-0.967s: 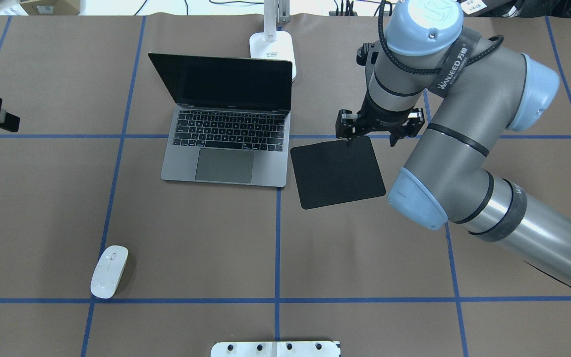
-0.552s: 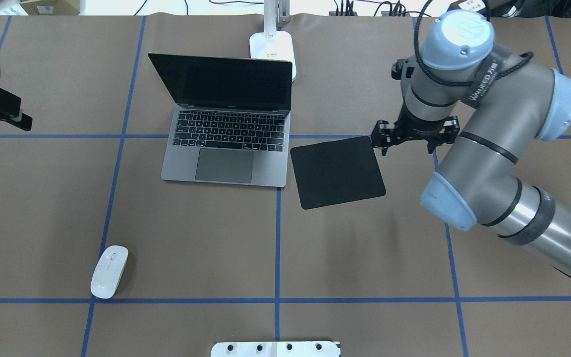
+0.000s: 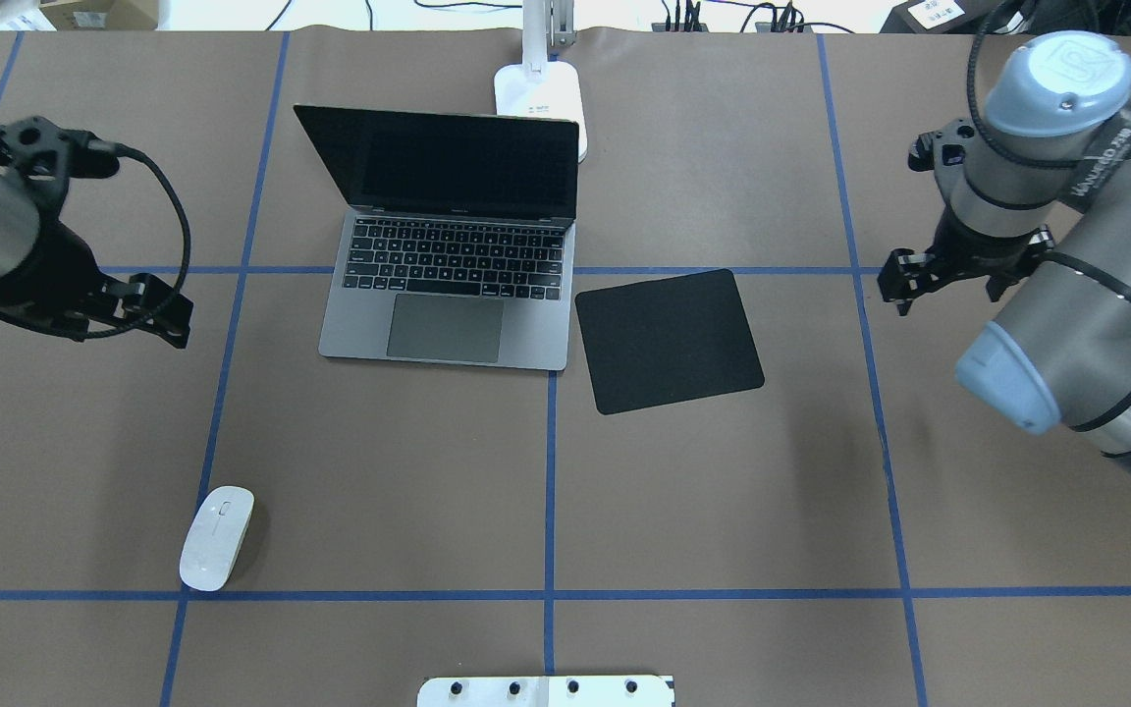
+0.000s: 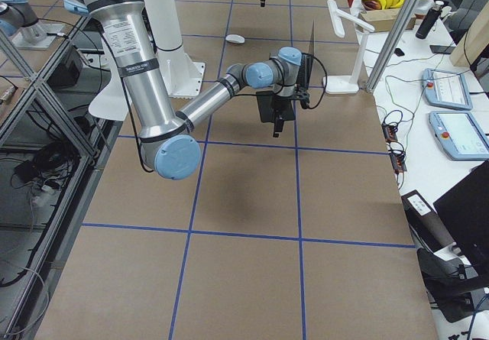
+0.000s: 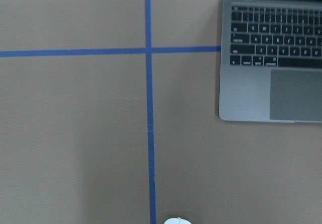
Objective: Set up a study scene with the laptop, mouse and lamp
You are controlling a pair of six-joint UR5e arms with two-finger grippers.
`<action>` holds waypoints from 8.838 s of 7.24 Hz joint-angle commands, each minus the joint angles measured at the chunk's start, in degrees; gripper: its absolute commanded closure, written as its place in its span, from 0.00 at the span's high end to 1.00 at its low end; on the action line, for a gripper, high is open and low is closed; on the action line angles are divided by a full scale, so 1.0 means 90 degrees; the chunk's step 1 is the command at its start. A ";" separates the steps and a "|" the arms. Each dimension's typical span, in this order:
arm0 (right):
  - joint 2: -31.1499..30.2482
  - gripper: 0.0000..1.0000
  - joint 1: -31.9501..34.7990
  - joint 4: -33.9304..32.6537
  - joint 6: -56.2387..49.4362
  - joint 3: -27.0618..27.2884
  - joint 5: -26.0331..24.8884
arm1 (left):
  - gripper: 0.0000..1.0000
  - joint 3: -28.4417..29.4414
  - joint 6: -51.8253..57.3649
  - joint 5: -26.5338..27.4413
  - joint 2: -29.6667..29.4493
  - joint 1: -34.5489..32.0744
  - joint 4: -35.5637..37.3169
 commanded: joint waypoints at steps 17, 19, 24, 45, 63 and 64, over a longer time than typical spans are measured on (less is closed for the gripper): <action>-0.2090 1.00 0.2007 -0.0105 -0.5529 -0.0067 0.0291 | 0.68 0.0984 -0.1464 0.1462 0.1502 0.2924 -0.3026; -0.2090 1.00 0.2027 -0.0115 -0.5538 -0.0067 0.0300 | 0.27 0.0994 -0.1493 0.1462 0.1502 0.2924 -0.3016; -0.2061 1.00 0.2211 -0.0105 -0.5529 -0.0067 0.0476 | 0.13 0.0447 -0.1503 0.0925 0.0610 0.2525 -0.2153; -0.2002 1.00 0.3013 -0.0008 -0.6075 -0.0644 0.1521 | 0.14 0.7019 -0.4383 0.4245 -0.5833 0.3080 -0.2899; -0.1435 1.00 0.3375 0.1438 -0.3663 -0.1669 0.1707 | 0.99 0.0628 0.3441 -0.0176 0.0016 -0.2355 0.1535; -0.1484 1.00 0.3384 0.1447 -0.3731 -0.1669 0.1678 | 0.99 0.0961 0.3932 -0.0266 0.0201 -0.2717 0.1303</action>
